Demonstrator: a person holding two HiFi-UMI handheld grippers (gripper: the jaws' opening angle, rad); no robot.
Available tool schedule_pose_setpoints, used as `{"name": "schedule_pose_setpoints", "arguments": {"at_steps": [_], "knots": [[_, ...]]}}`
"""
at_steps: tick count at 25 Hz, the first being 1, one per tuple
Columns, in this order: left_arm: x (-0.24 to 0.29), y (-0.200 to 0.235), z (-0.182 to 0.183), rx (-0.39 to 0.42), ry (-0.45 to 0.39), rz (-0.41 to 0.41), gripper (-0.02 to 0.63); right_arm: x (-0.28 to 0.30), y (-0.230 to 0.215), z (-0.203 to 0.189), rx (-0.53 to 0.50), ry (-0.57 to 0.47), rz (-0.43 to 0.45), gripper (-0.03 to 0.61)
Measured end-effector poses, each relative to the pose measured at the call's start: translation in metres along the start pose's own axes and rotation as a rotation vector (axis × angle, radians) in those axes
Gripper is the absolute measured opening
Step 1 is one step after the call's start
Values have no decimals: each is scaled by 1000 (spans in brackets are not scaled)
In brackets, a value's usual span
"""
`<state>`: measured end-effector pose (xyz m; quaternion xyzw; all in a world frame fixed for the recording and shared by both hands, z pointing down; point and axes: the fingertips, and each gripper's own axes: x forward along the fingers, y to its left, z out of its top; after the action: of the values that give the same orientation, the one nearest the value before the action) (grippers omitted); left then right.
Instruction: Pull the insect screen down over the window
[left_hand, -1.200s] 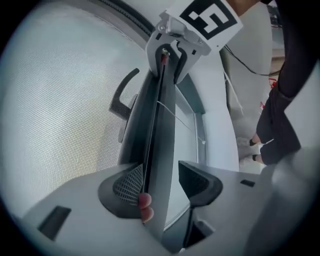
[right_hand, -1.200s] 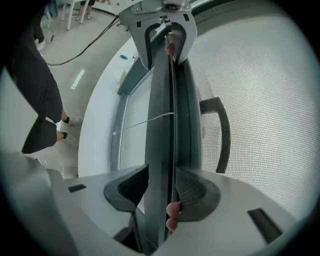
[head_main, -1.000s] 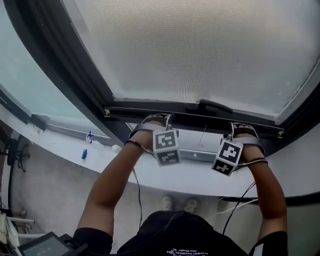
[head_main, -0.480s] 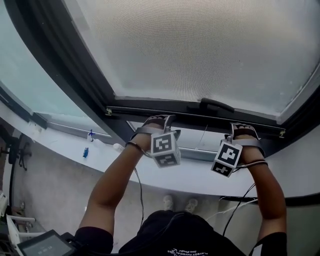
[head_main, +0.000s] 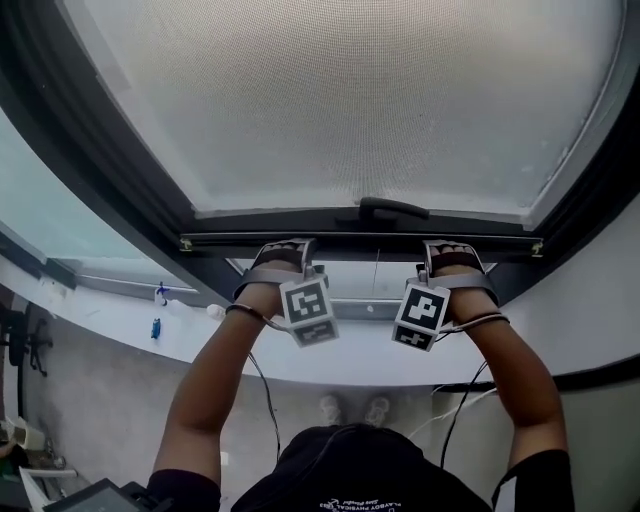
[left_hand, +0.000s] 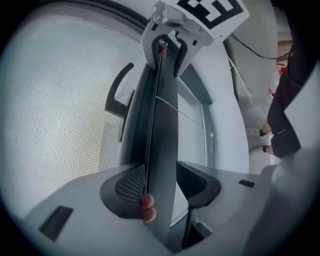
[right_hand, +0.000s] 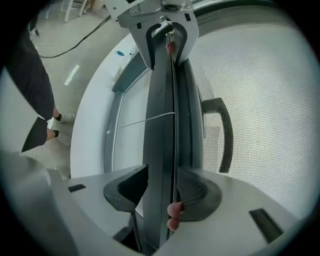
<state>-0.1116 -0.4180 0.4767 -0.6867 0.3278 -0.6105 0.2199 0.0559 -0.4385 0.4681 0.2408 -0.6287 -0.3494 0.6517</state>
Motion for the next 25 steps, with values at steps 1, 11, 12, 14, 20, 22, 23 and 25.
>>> {"name": "schedule_pose_setpoints", "arguments": {"at_steps": [1, 11, 12, 14, 20, 22, 23, 25], "knots": [[1, 2, 0, 9, 7, 1, 194, 1, -1, 0, 5, -6, 8, 173], [0, 16, 2, -12, -17, 45, 103, -4, -9, -1, 37, -64, 7, 149], [0, 15, 1, -19, -21, 30, 103, -7, -11, -1, 41, -76, -1, 149], [-1, 16, -1, -42, -32, 8, 103, -16, -19, -1, 59, -95, -23, 140], [-27, 30, 13, -161, -120, 62, 103, -35, -36, 1, 131, -133, -50, 138], [-45, 38, 24, -283, -220, 67, 103, -50, -47, 5, 215, -193, -92, 138], [-56, 44, 29, -362, -281, 67, 103, -60, -57, 7, 281, -234, -126, 138], [-78, 54, 35, -541, -411, 84, 103, -83, -81, 11, 440, -318, -215, 138]]}}
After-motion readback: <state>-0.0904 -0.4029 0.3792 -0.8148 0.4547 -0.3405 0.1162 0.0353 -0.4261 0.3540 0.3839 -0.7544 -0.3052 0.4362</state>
